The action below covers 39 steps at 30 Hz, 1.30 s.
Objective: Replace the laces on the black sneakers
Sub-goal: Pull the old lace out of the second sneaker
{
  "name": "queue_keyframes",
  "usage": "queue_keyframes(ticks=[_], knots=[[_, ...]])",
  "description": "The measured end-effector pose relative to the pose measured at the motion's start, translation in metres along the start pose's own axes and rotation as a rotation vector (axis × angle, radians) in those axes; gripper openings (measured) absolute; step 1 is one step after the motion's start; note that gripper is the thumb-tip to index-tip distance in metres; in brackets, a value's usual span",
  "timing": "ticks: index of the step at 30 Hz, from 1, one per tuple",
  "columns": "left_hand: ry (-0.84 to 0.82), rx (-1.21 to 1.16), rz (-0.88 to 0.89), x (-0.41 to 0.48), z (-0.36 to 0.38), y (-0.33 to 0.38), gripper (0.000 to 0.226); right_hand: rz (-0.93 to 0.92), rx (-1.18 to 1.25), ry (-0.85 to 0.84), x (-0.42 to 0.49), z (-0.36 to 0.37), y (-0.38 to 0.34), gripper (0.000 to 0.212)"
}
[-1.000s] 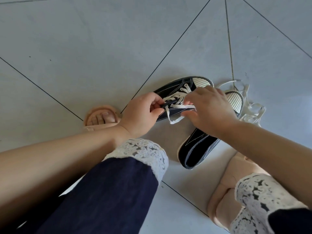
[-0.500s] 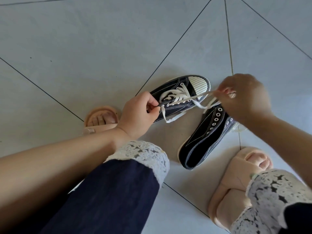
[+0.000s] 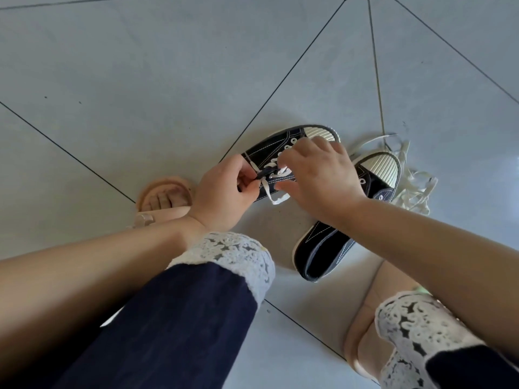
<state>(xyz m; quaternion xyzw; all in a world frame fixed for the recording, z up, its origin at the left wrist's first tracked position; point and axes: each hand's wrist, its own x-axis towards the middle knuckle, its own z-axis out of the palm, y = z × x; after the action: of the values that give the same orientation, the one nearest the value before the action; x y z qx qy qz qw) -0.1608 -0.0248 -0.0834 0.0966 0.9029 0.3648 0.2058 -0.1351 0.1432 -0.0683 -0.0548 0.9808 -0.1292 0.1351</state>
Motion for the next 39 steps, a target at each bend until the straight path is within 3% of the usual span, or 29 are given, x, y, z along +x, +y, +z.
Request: queue_keyframes(ticks=[4,10,14,17,21,23,26,28,30,35,39], knots=[[-0.012,-0.007,0.034,-0.001,-0.002,0.001,0.013,-0.031,-0.031,0.009,0.006,-0.012,0.011,0.017],[-0.045,0.042,0.108,-0.002,-0.005,0.000,0.008,0.311,-0.062,0.037,0.007,-0.049,0.075,0.011],[-0.033,0.043,0.128,-0.003,-0.003,0.000,0.008,0.175,0.203,-0.047,-0.005,-0.033,0.032,0.019],[-0.015,0.036,0.100,-0.004,-0.004,0.001,0.008,0.039,0.088,-0.123,-0.004,-0.009,-0.004,0.041],[-0.022,0.049,0.102,-0.003,-0.007,0.003,0.008,0.039,-0.037,0.051,0.003,-0.001,-0.009,0.043],[-0.018,0.067,0.100,-0.003,-0.007,0.003,0.008,0.046,-0.068,0.018,0.005,0.001,-0.007,0.038],[-0.014,0.089,0.110,-0.002,-0.009,0.003,0.008,-0.027,-0.154,0.031,0.003,0.003,-0.008,0.015],[-0.014,0.100,0.125,-0.001,-0.010,0.002,0.008,-0.035,-0.127,-0.001,0.000,0.003,-0.008,0.013],[-0.013,0.097,0.116,0.000,-0.010,0.001,0.009,0.008,-0.011,-0.033,-0.001,0.001,-0.006,0.018],[-0.007,0.067,0.110,-0.002,-0.005,0.003,0.007,0.132,0.319,-0.040,-0.002,-0.007,-0.003,0.008],[0.005,0.050,0.128,-0.004,0.001,0.005,0.008,0.391,0.863,-0.197,-0.003,-0.012,0.005,0.012]])
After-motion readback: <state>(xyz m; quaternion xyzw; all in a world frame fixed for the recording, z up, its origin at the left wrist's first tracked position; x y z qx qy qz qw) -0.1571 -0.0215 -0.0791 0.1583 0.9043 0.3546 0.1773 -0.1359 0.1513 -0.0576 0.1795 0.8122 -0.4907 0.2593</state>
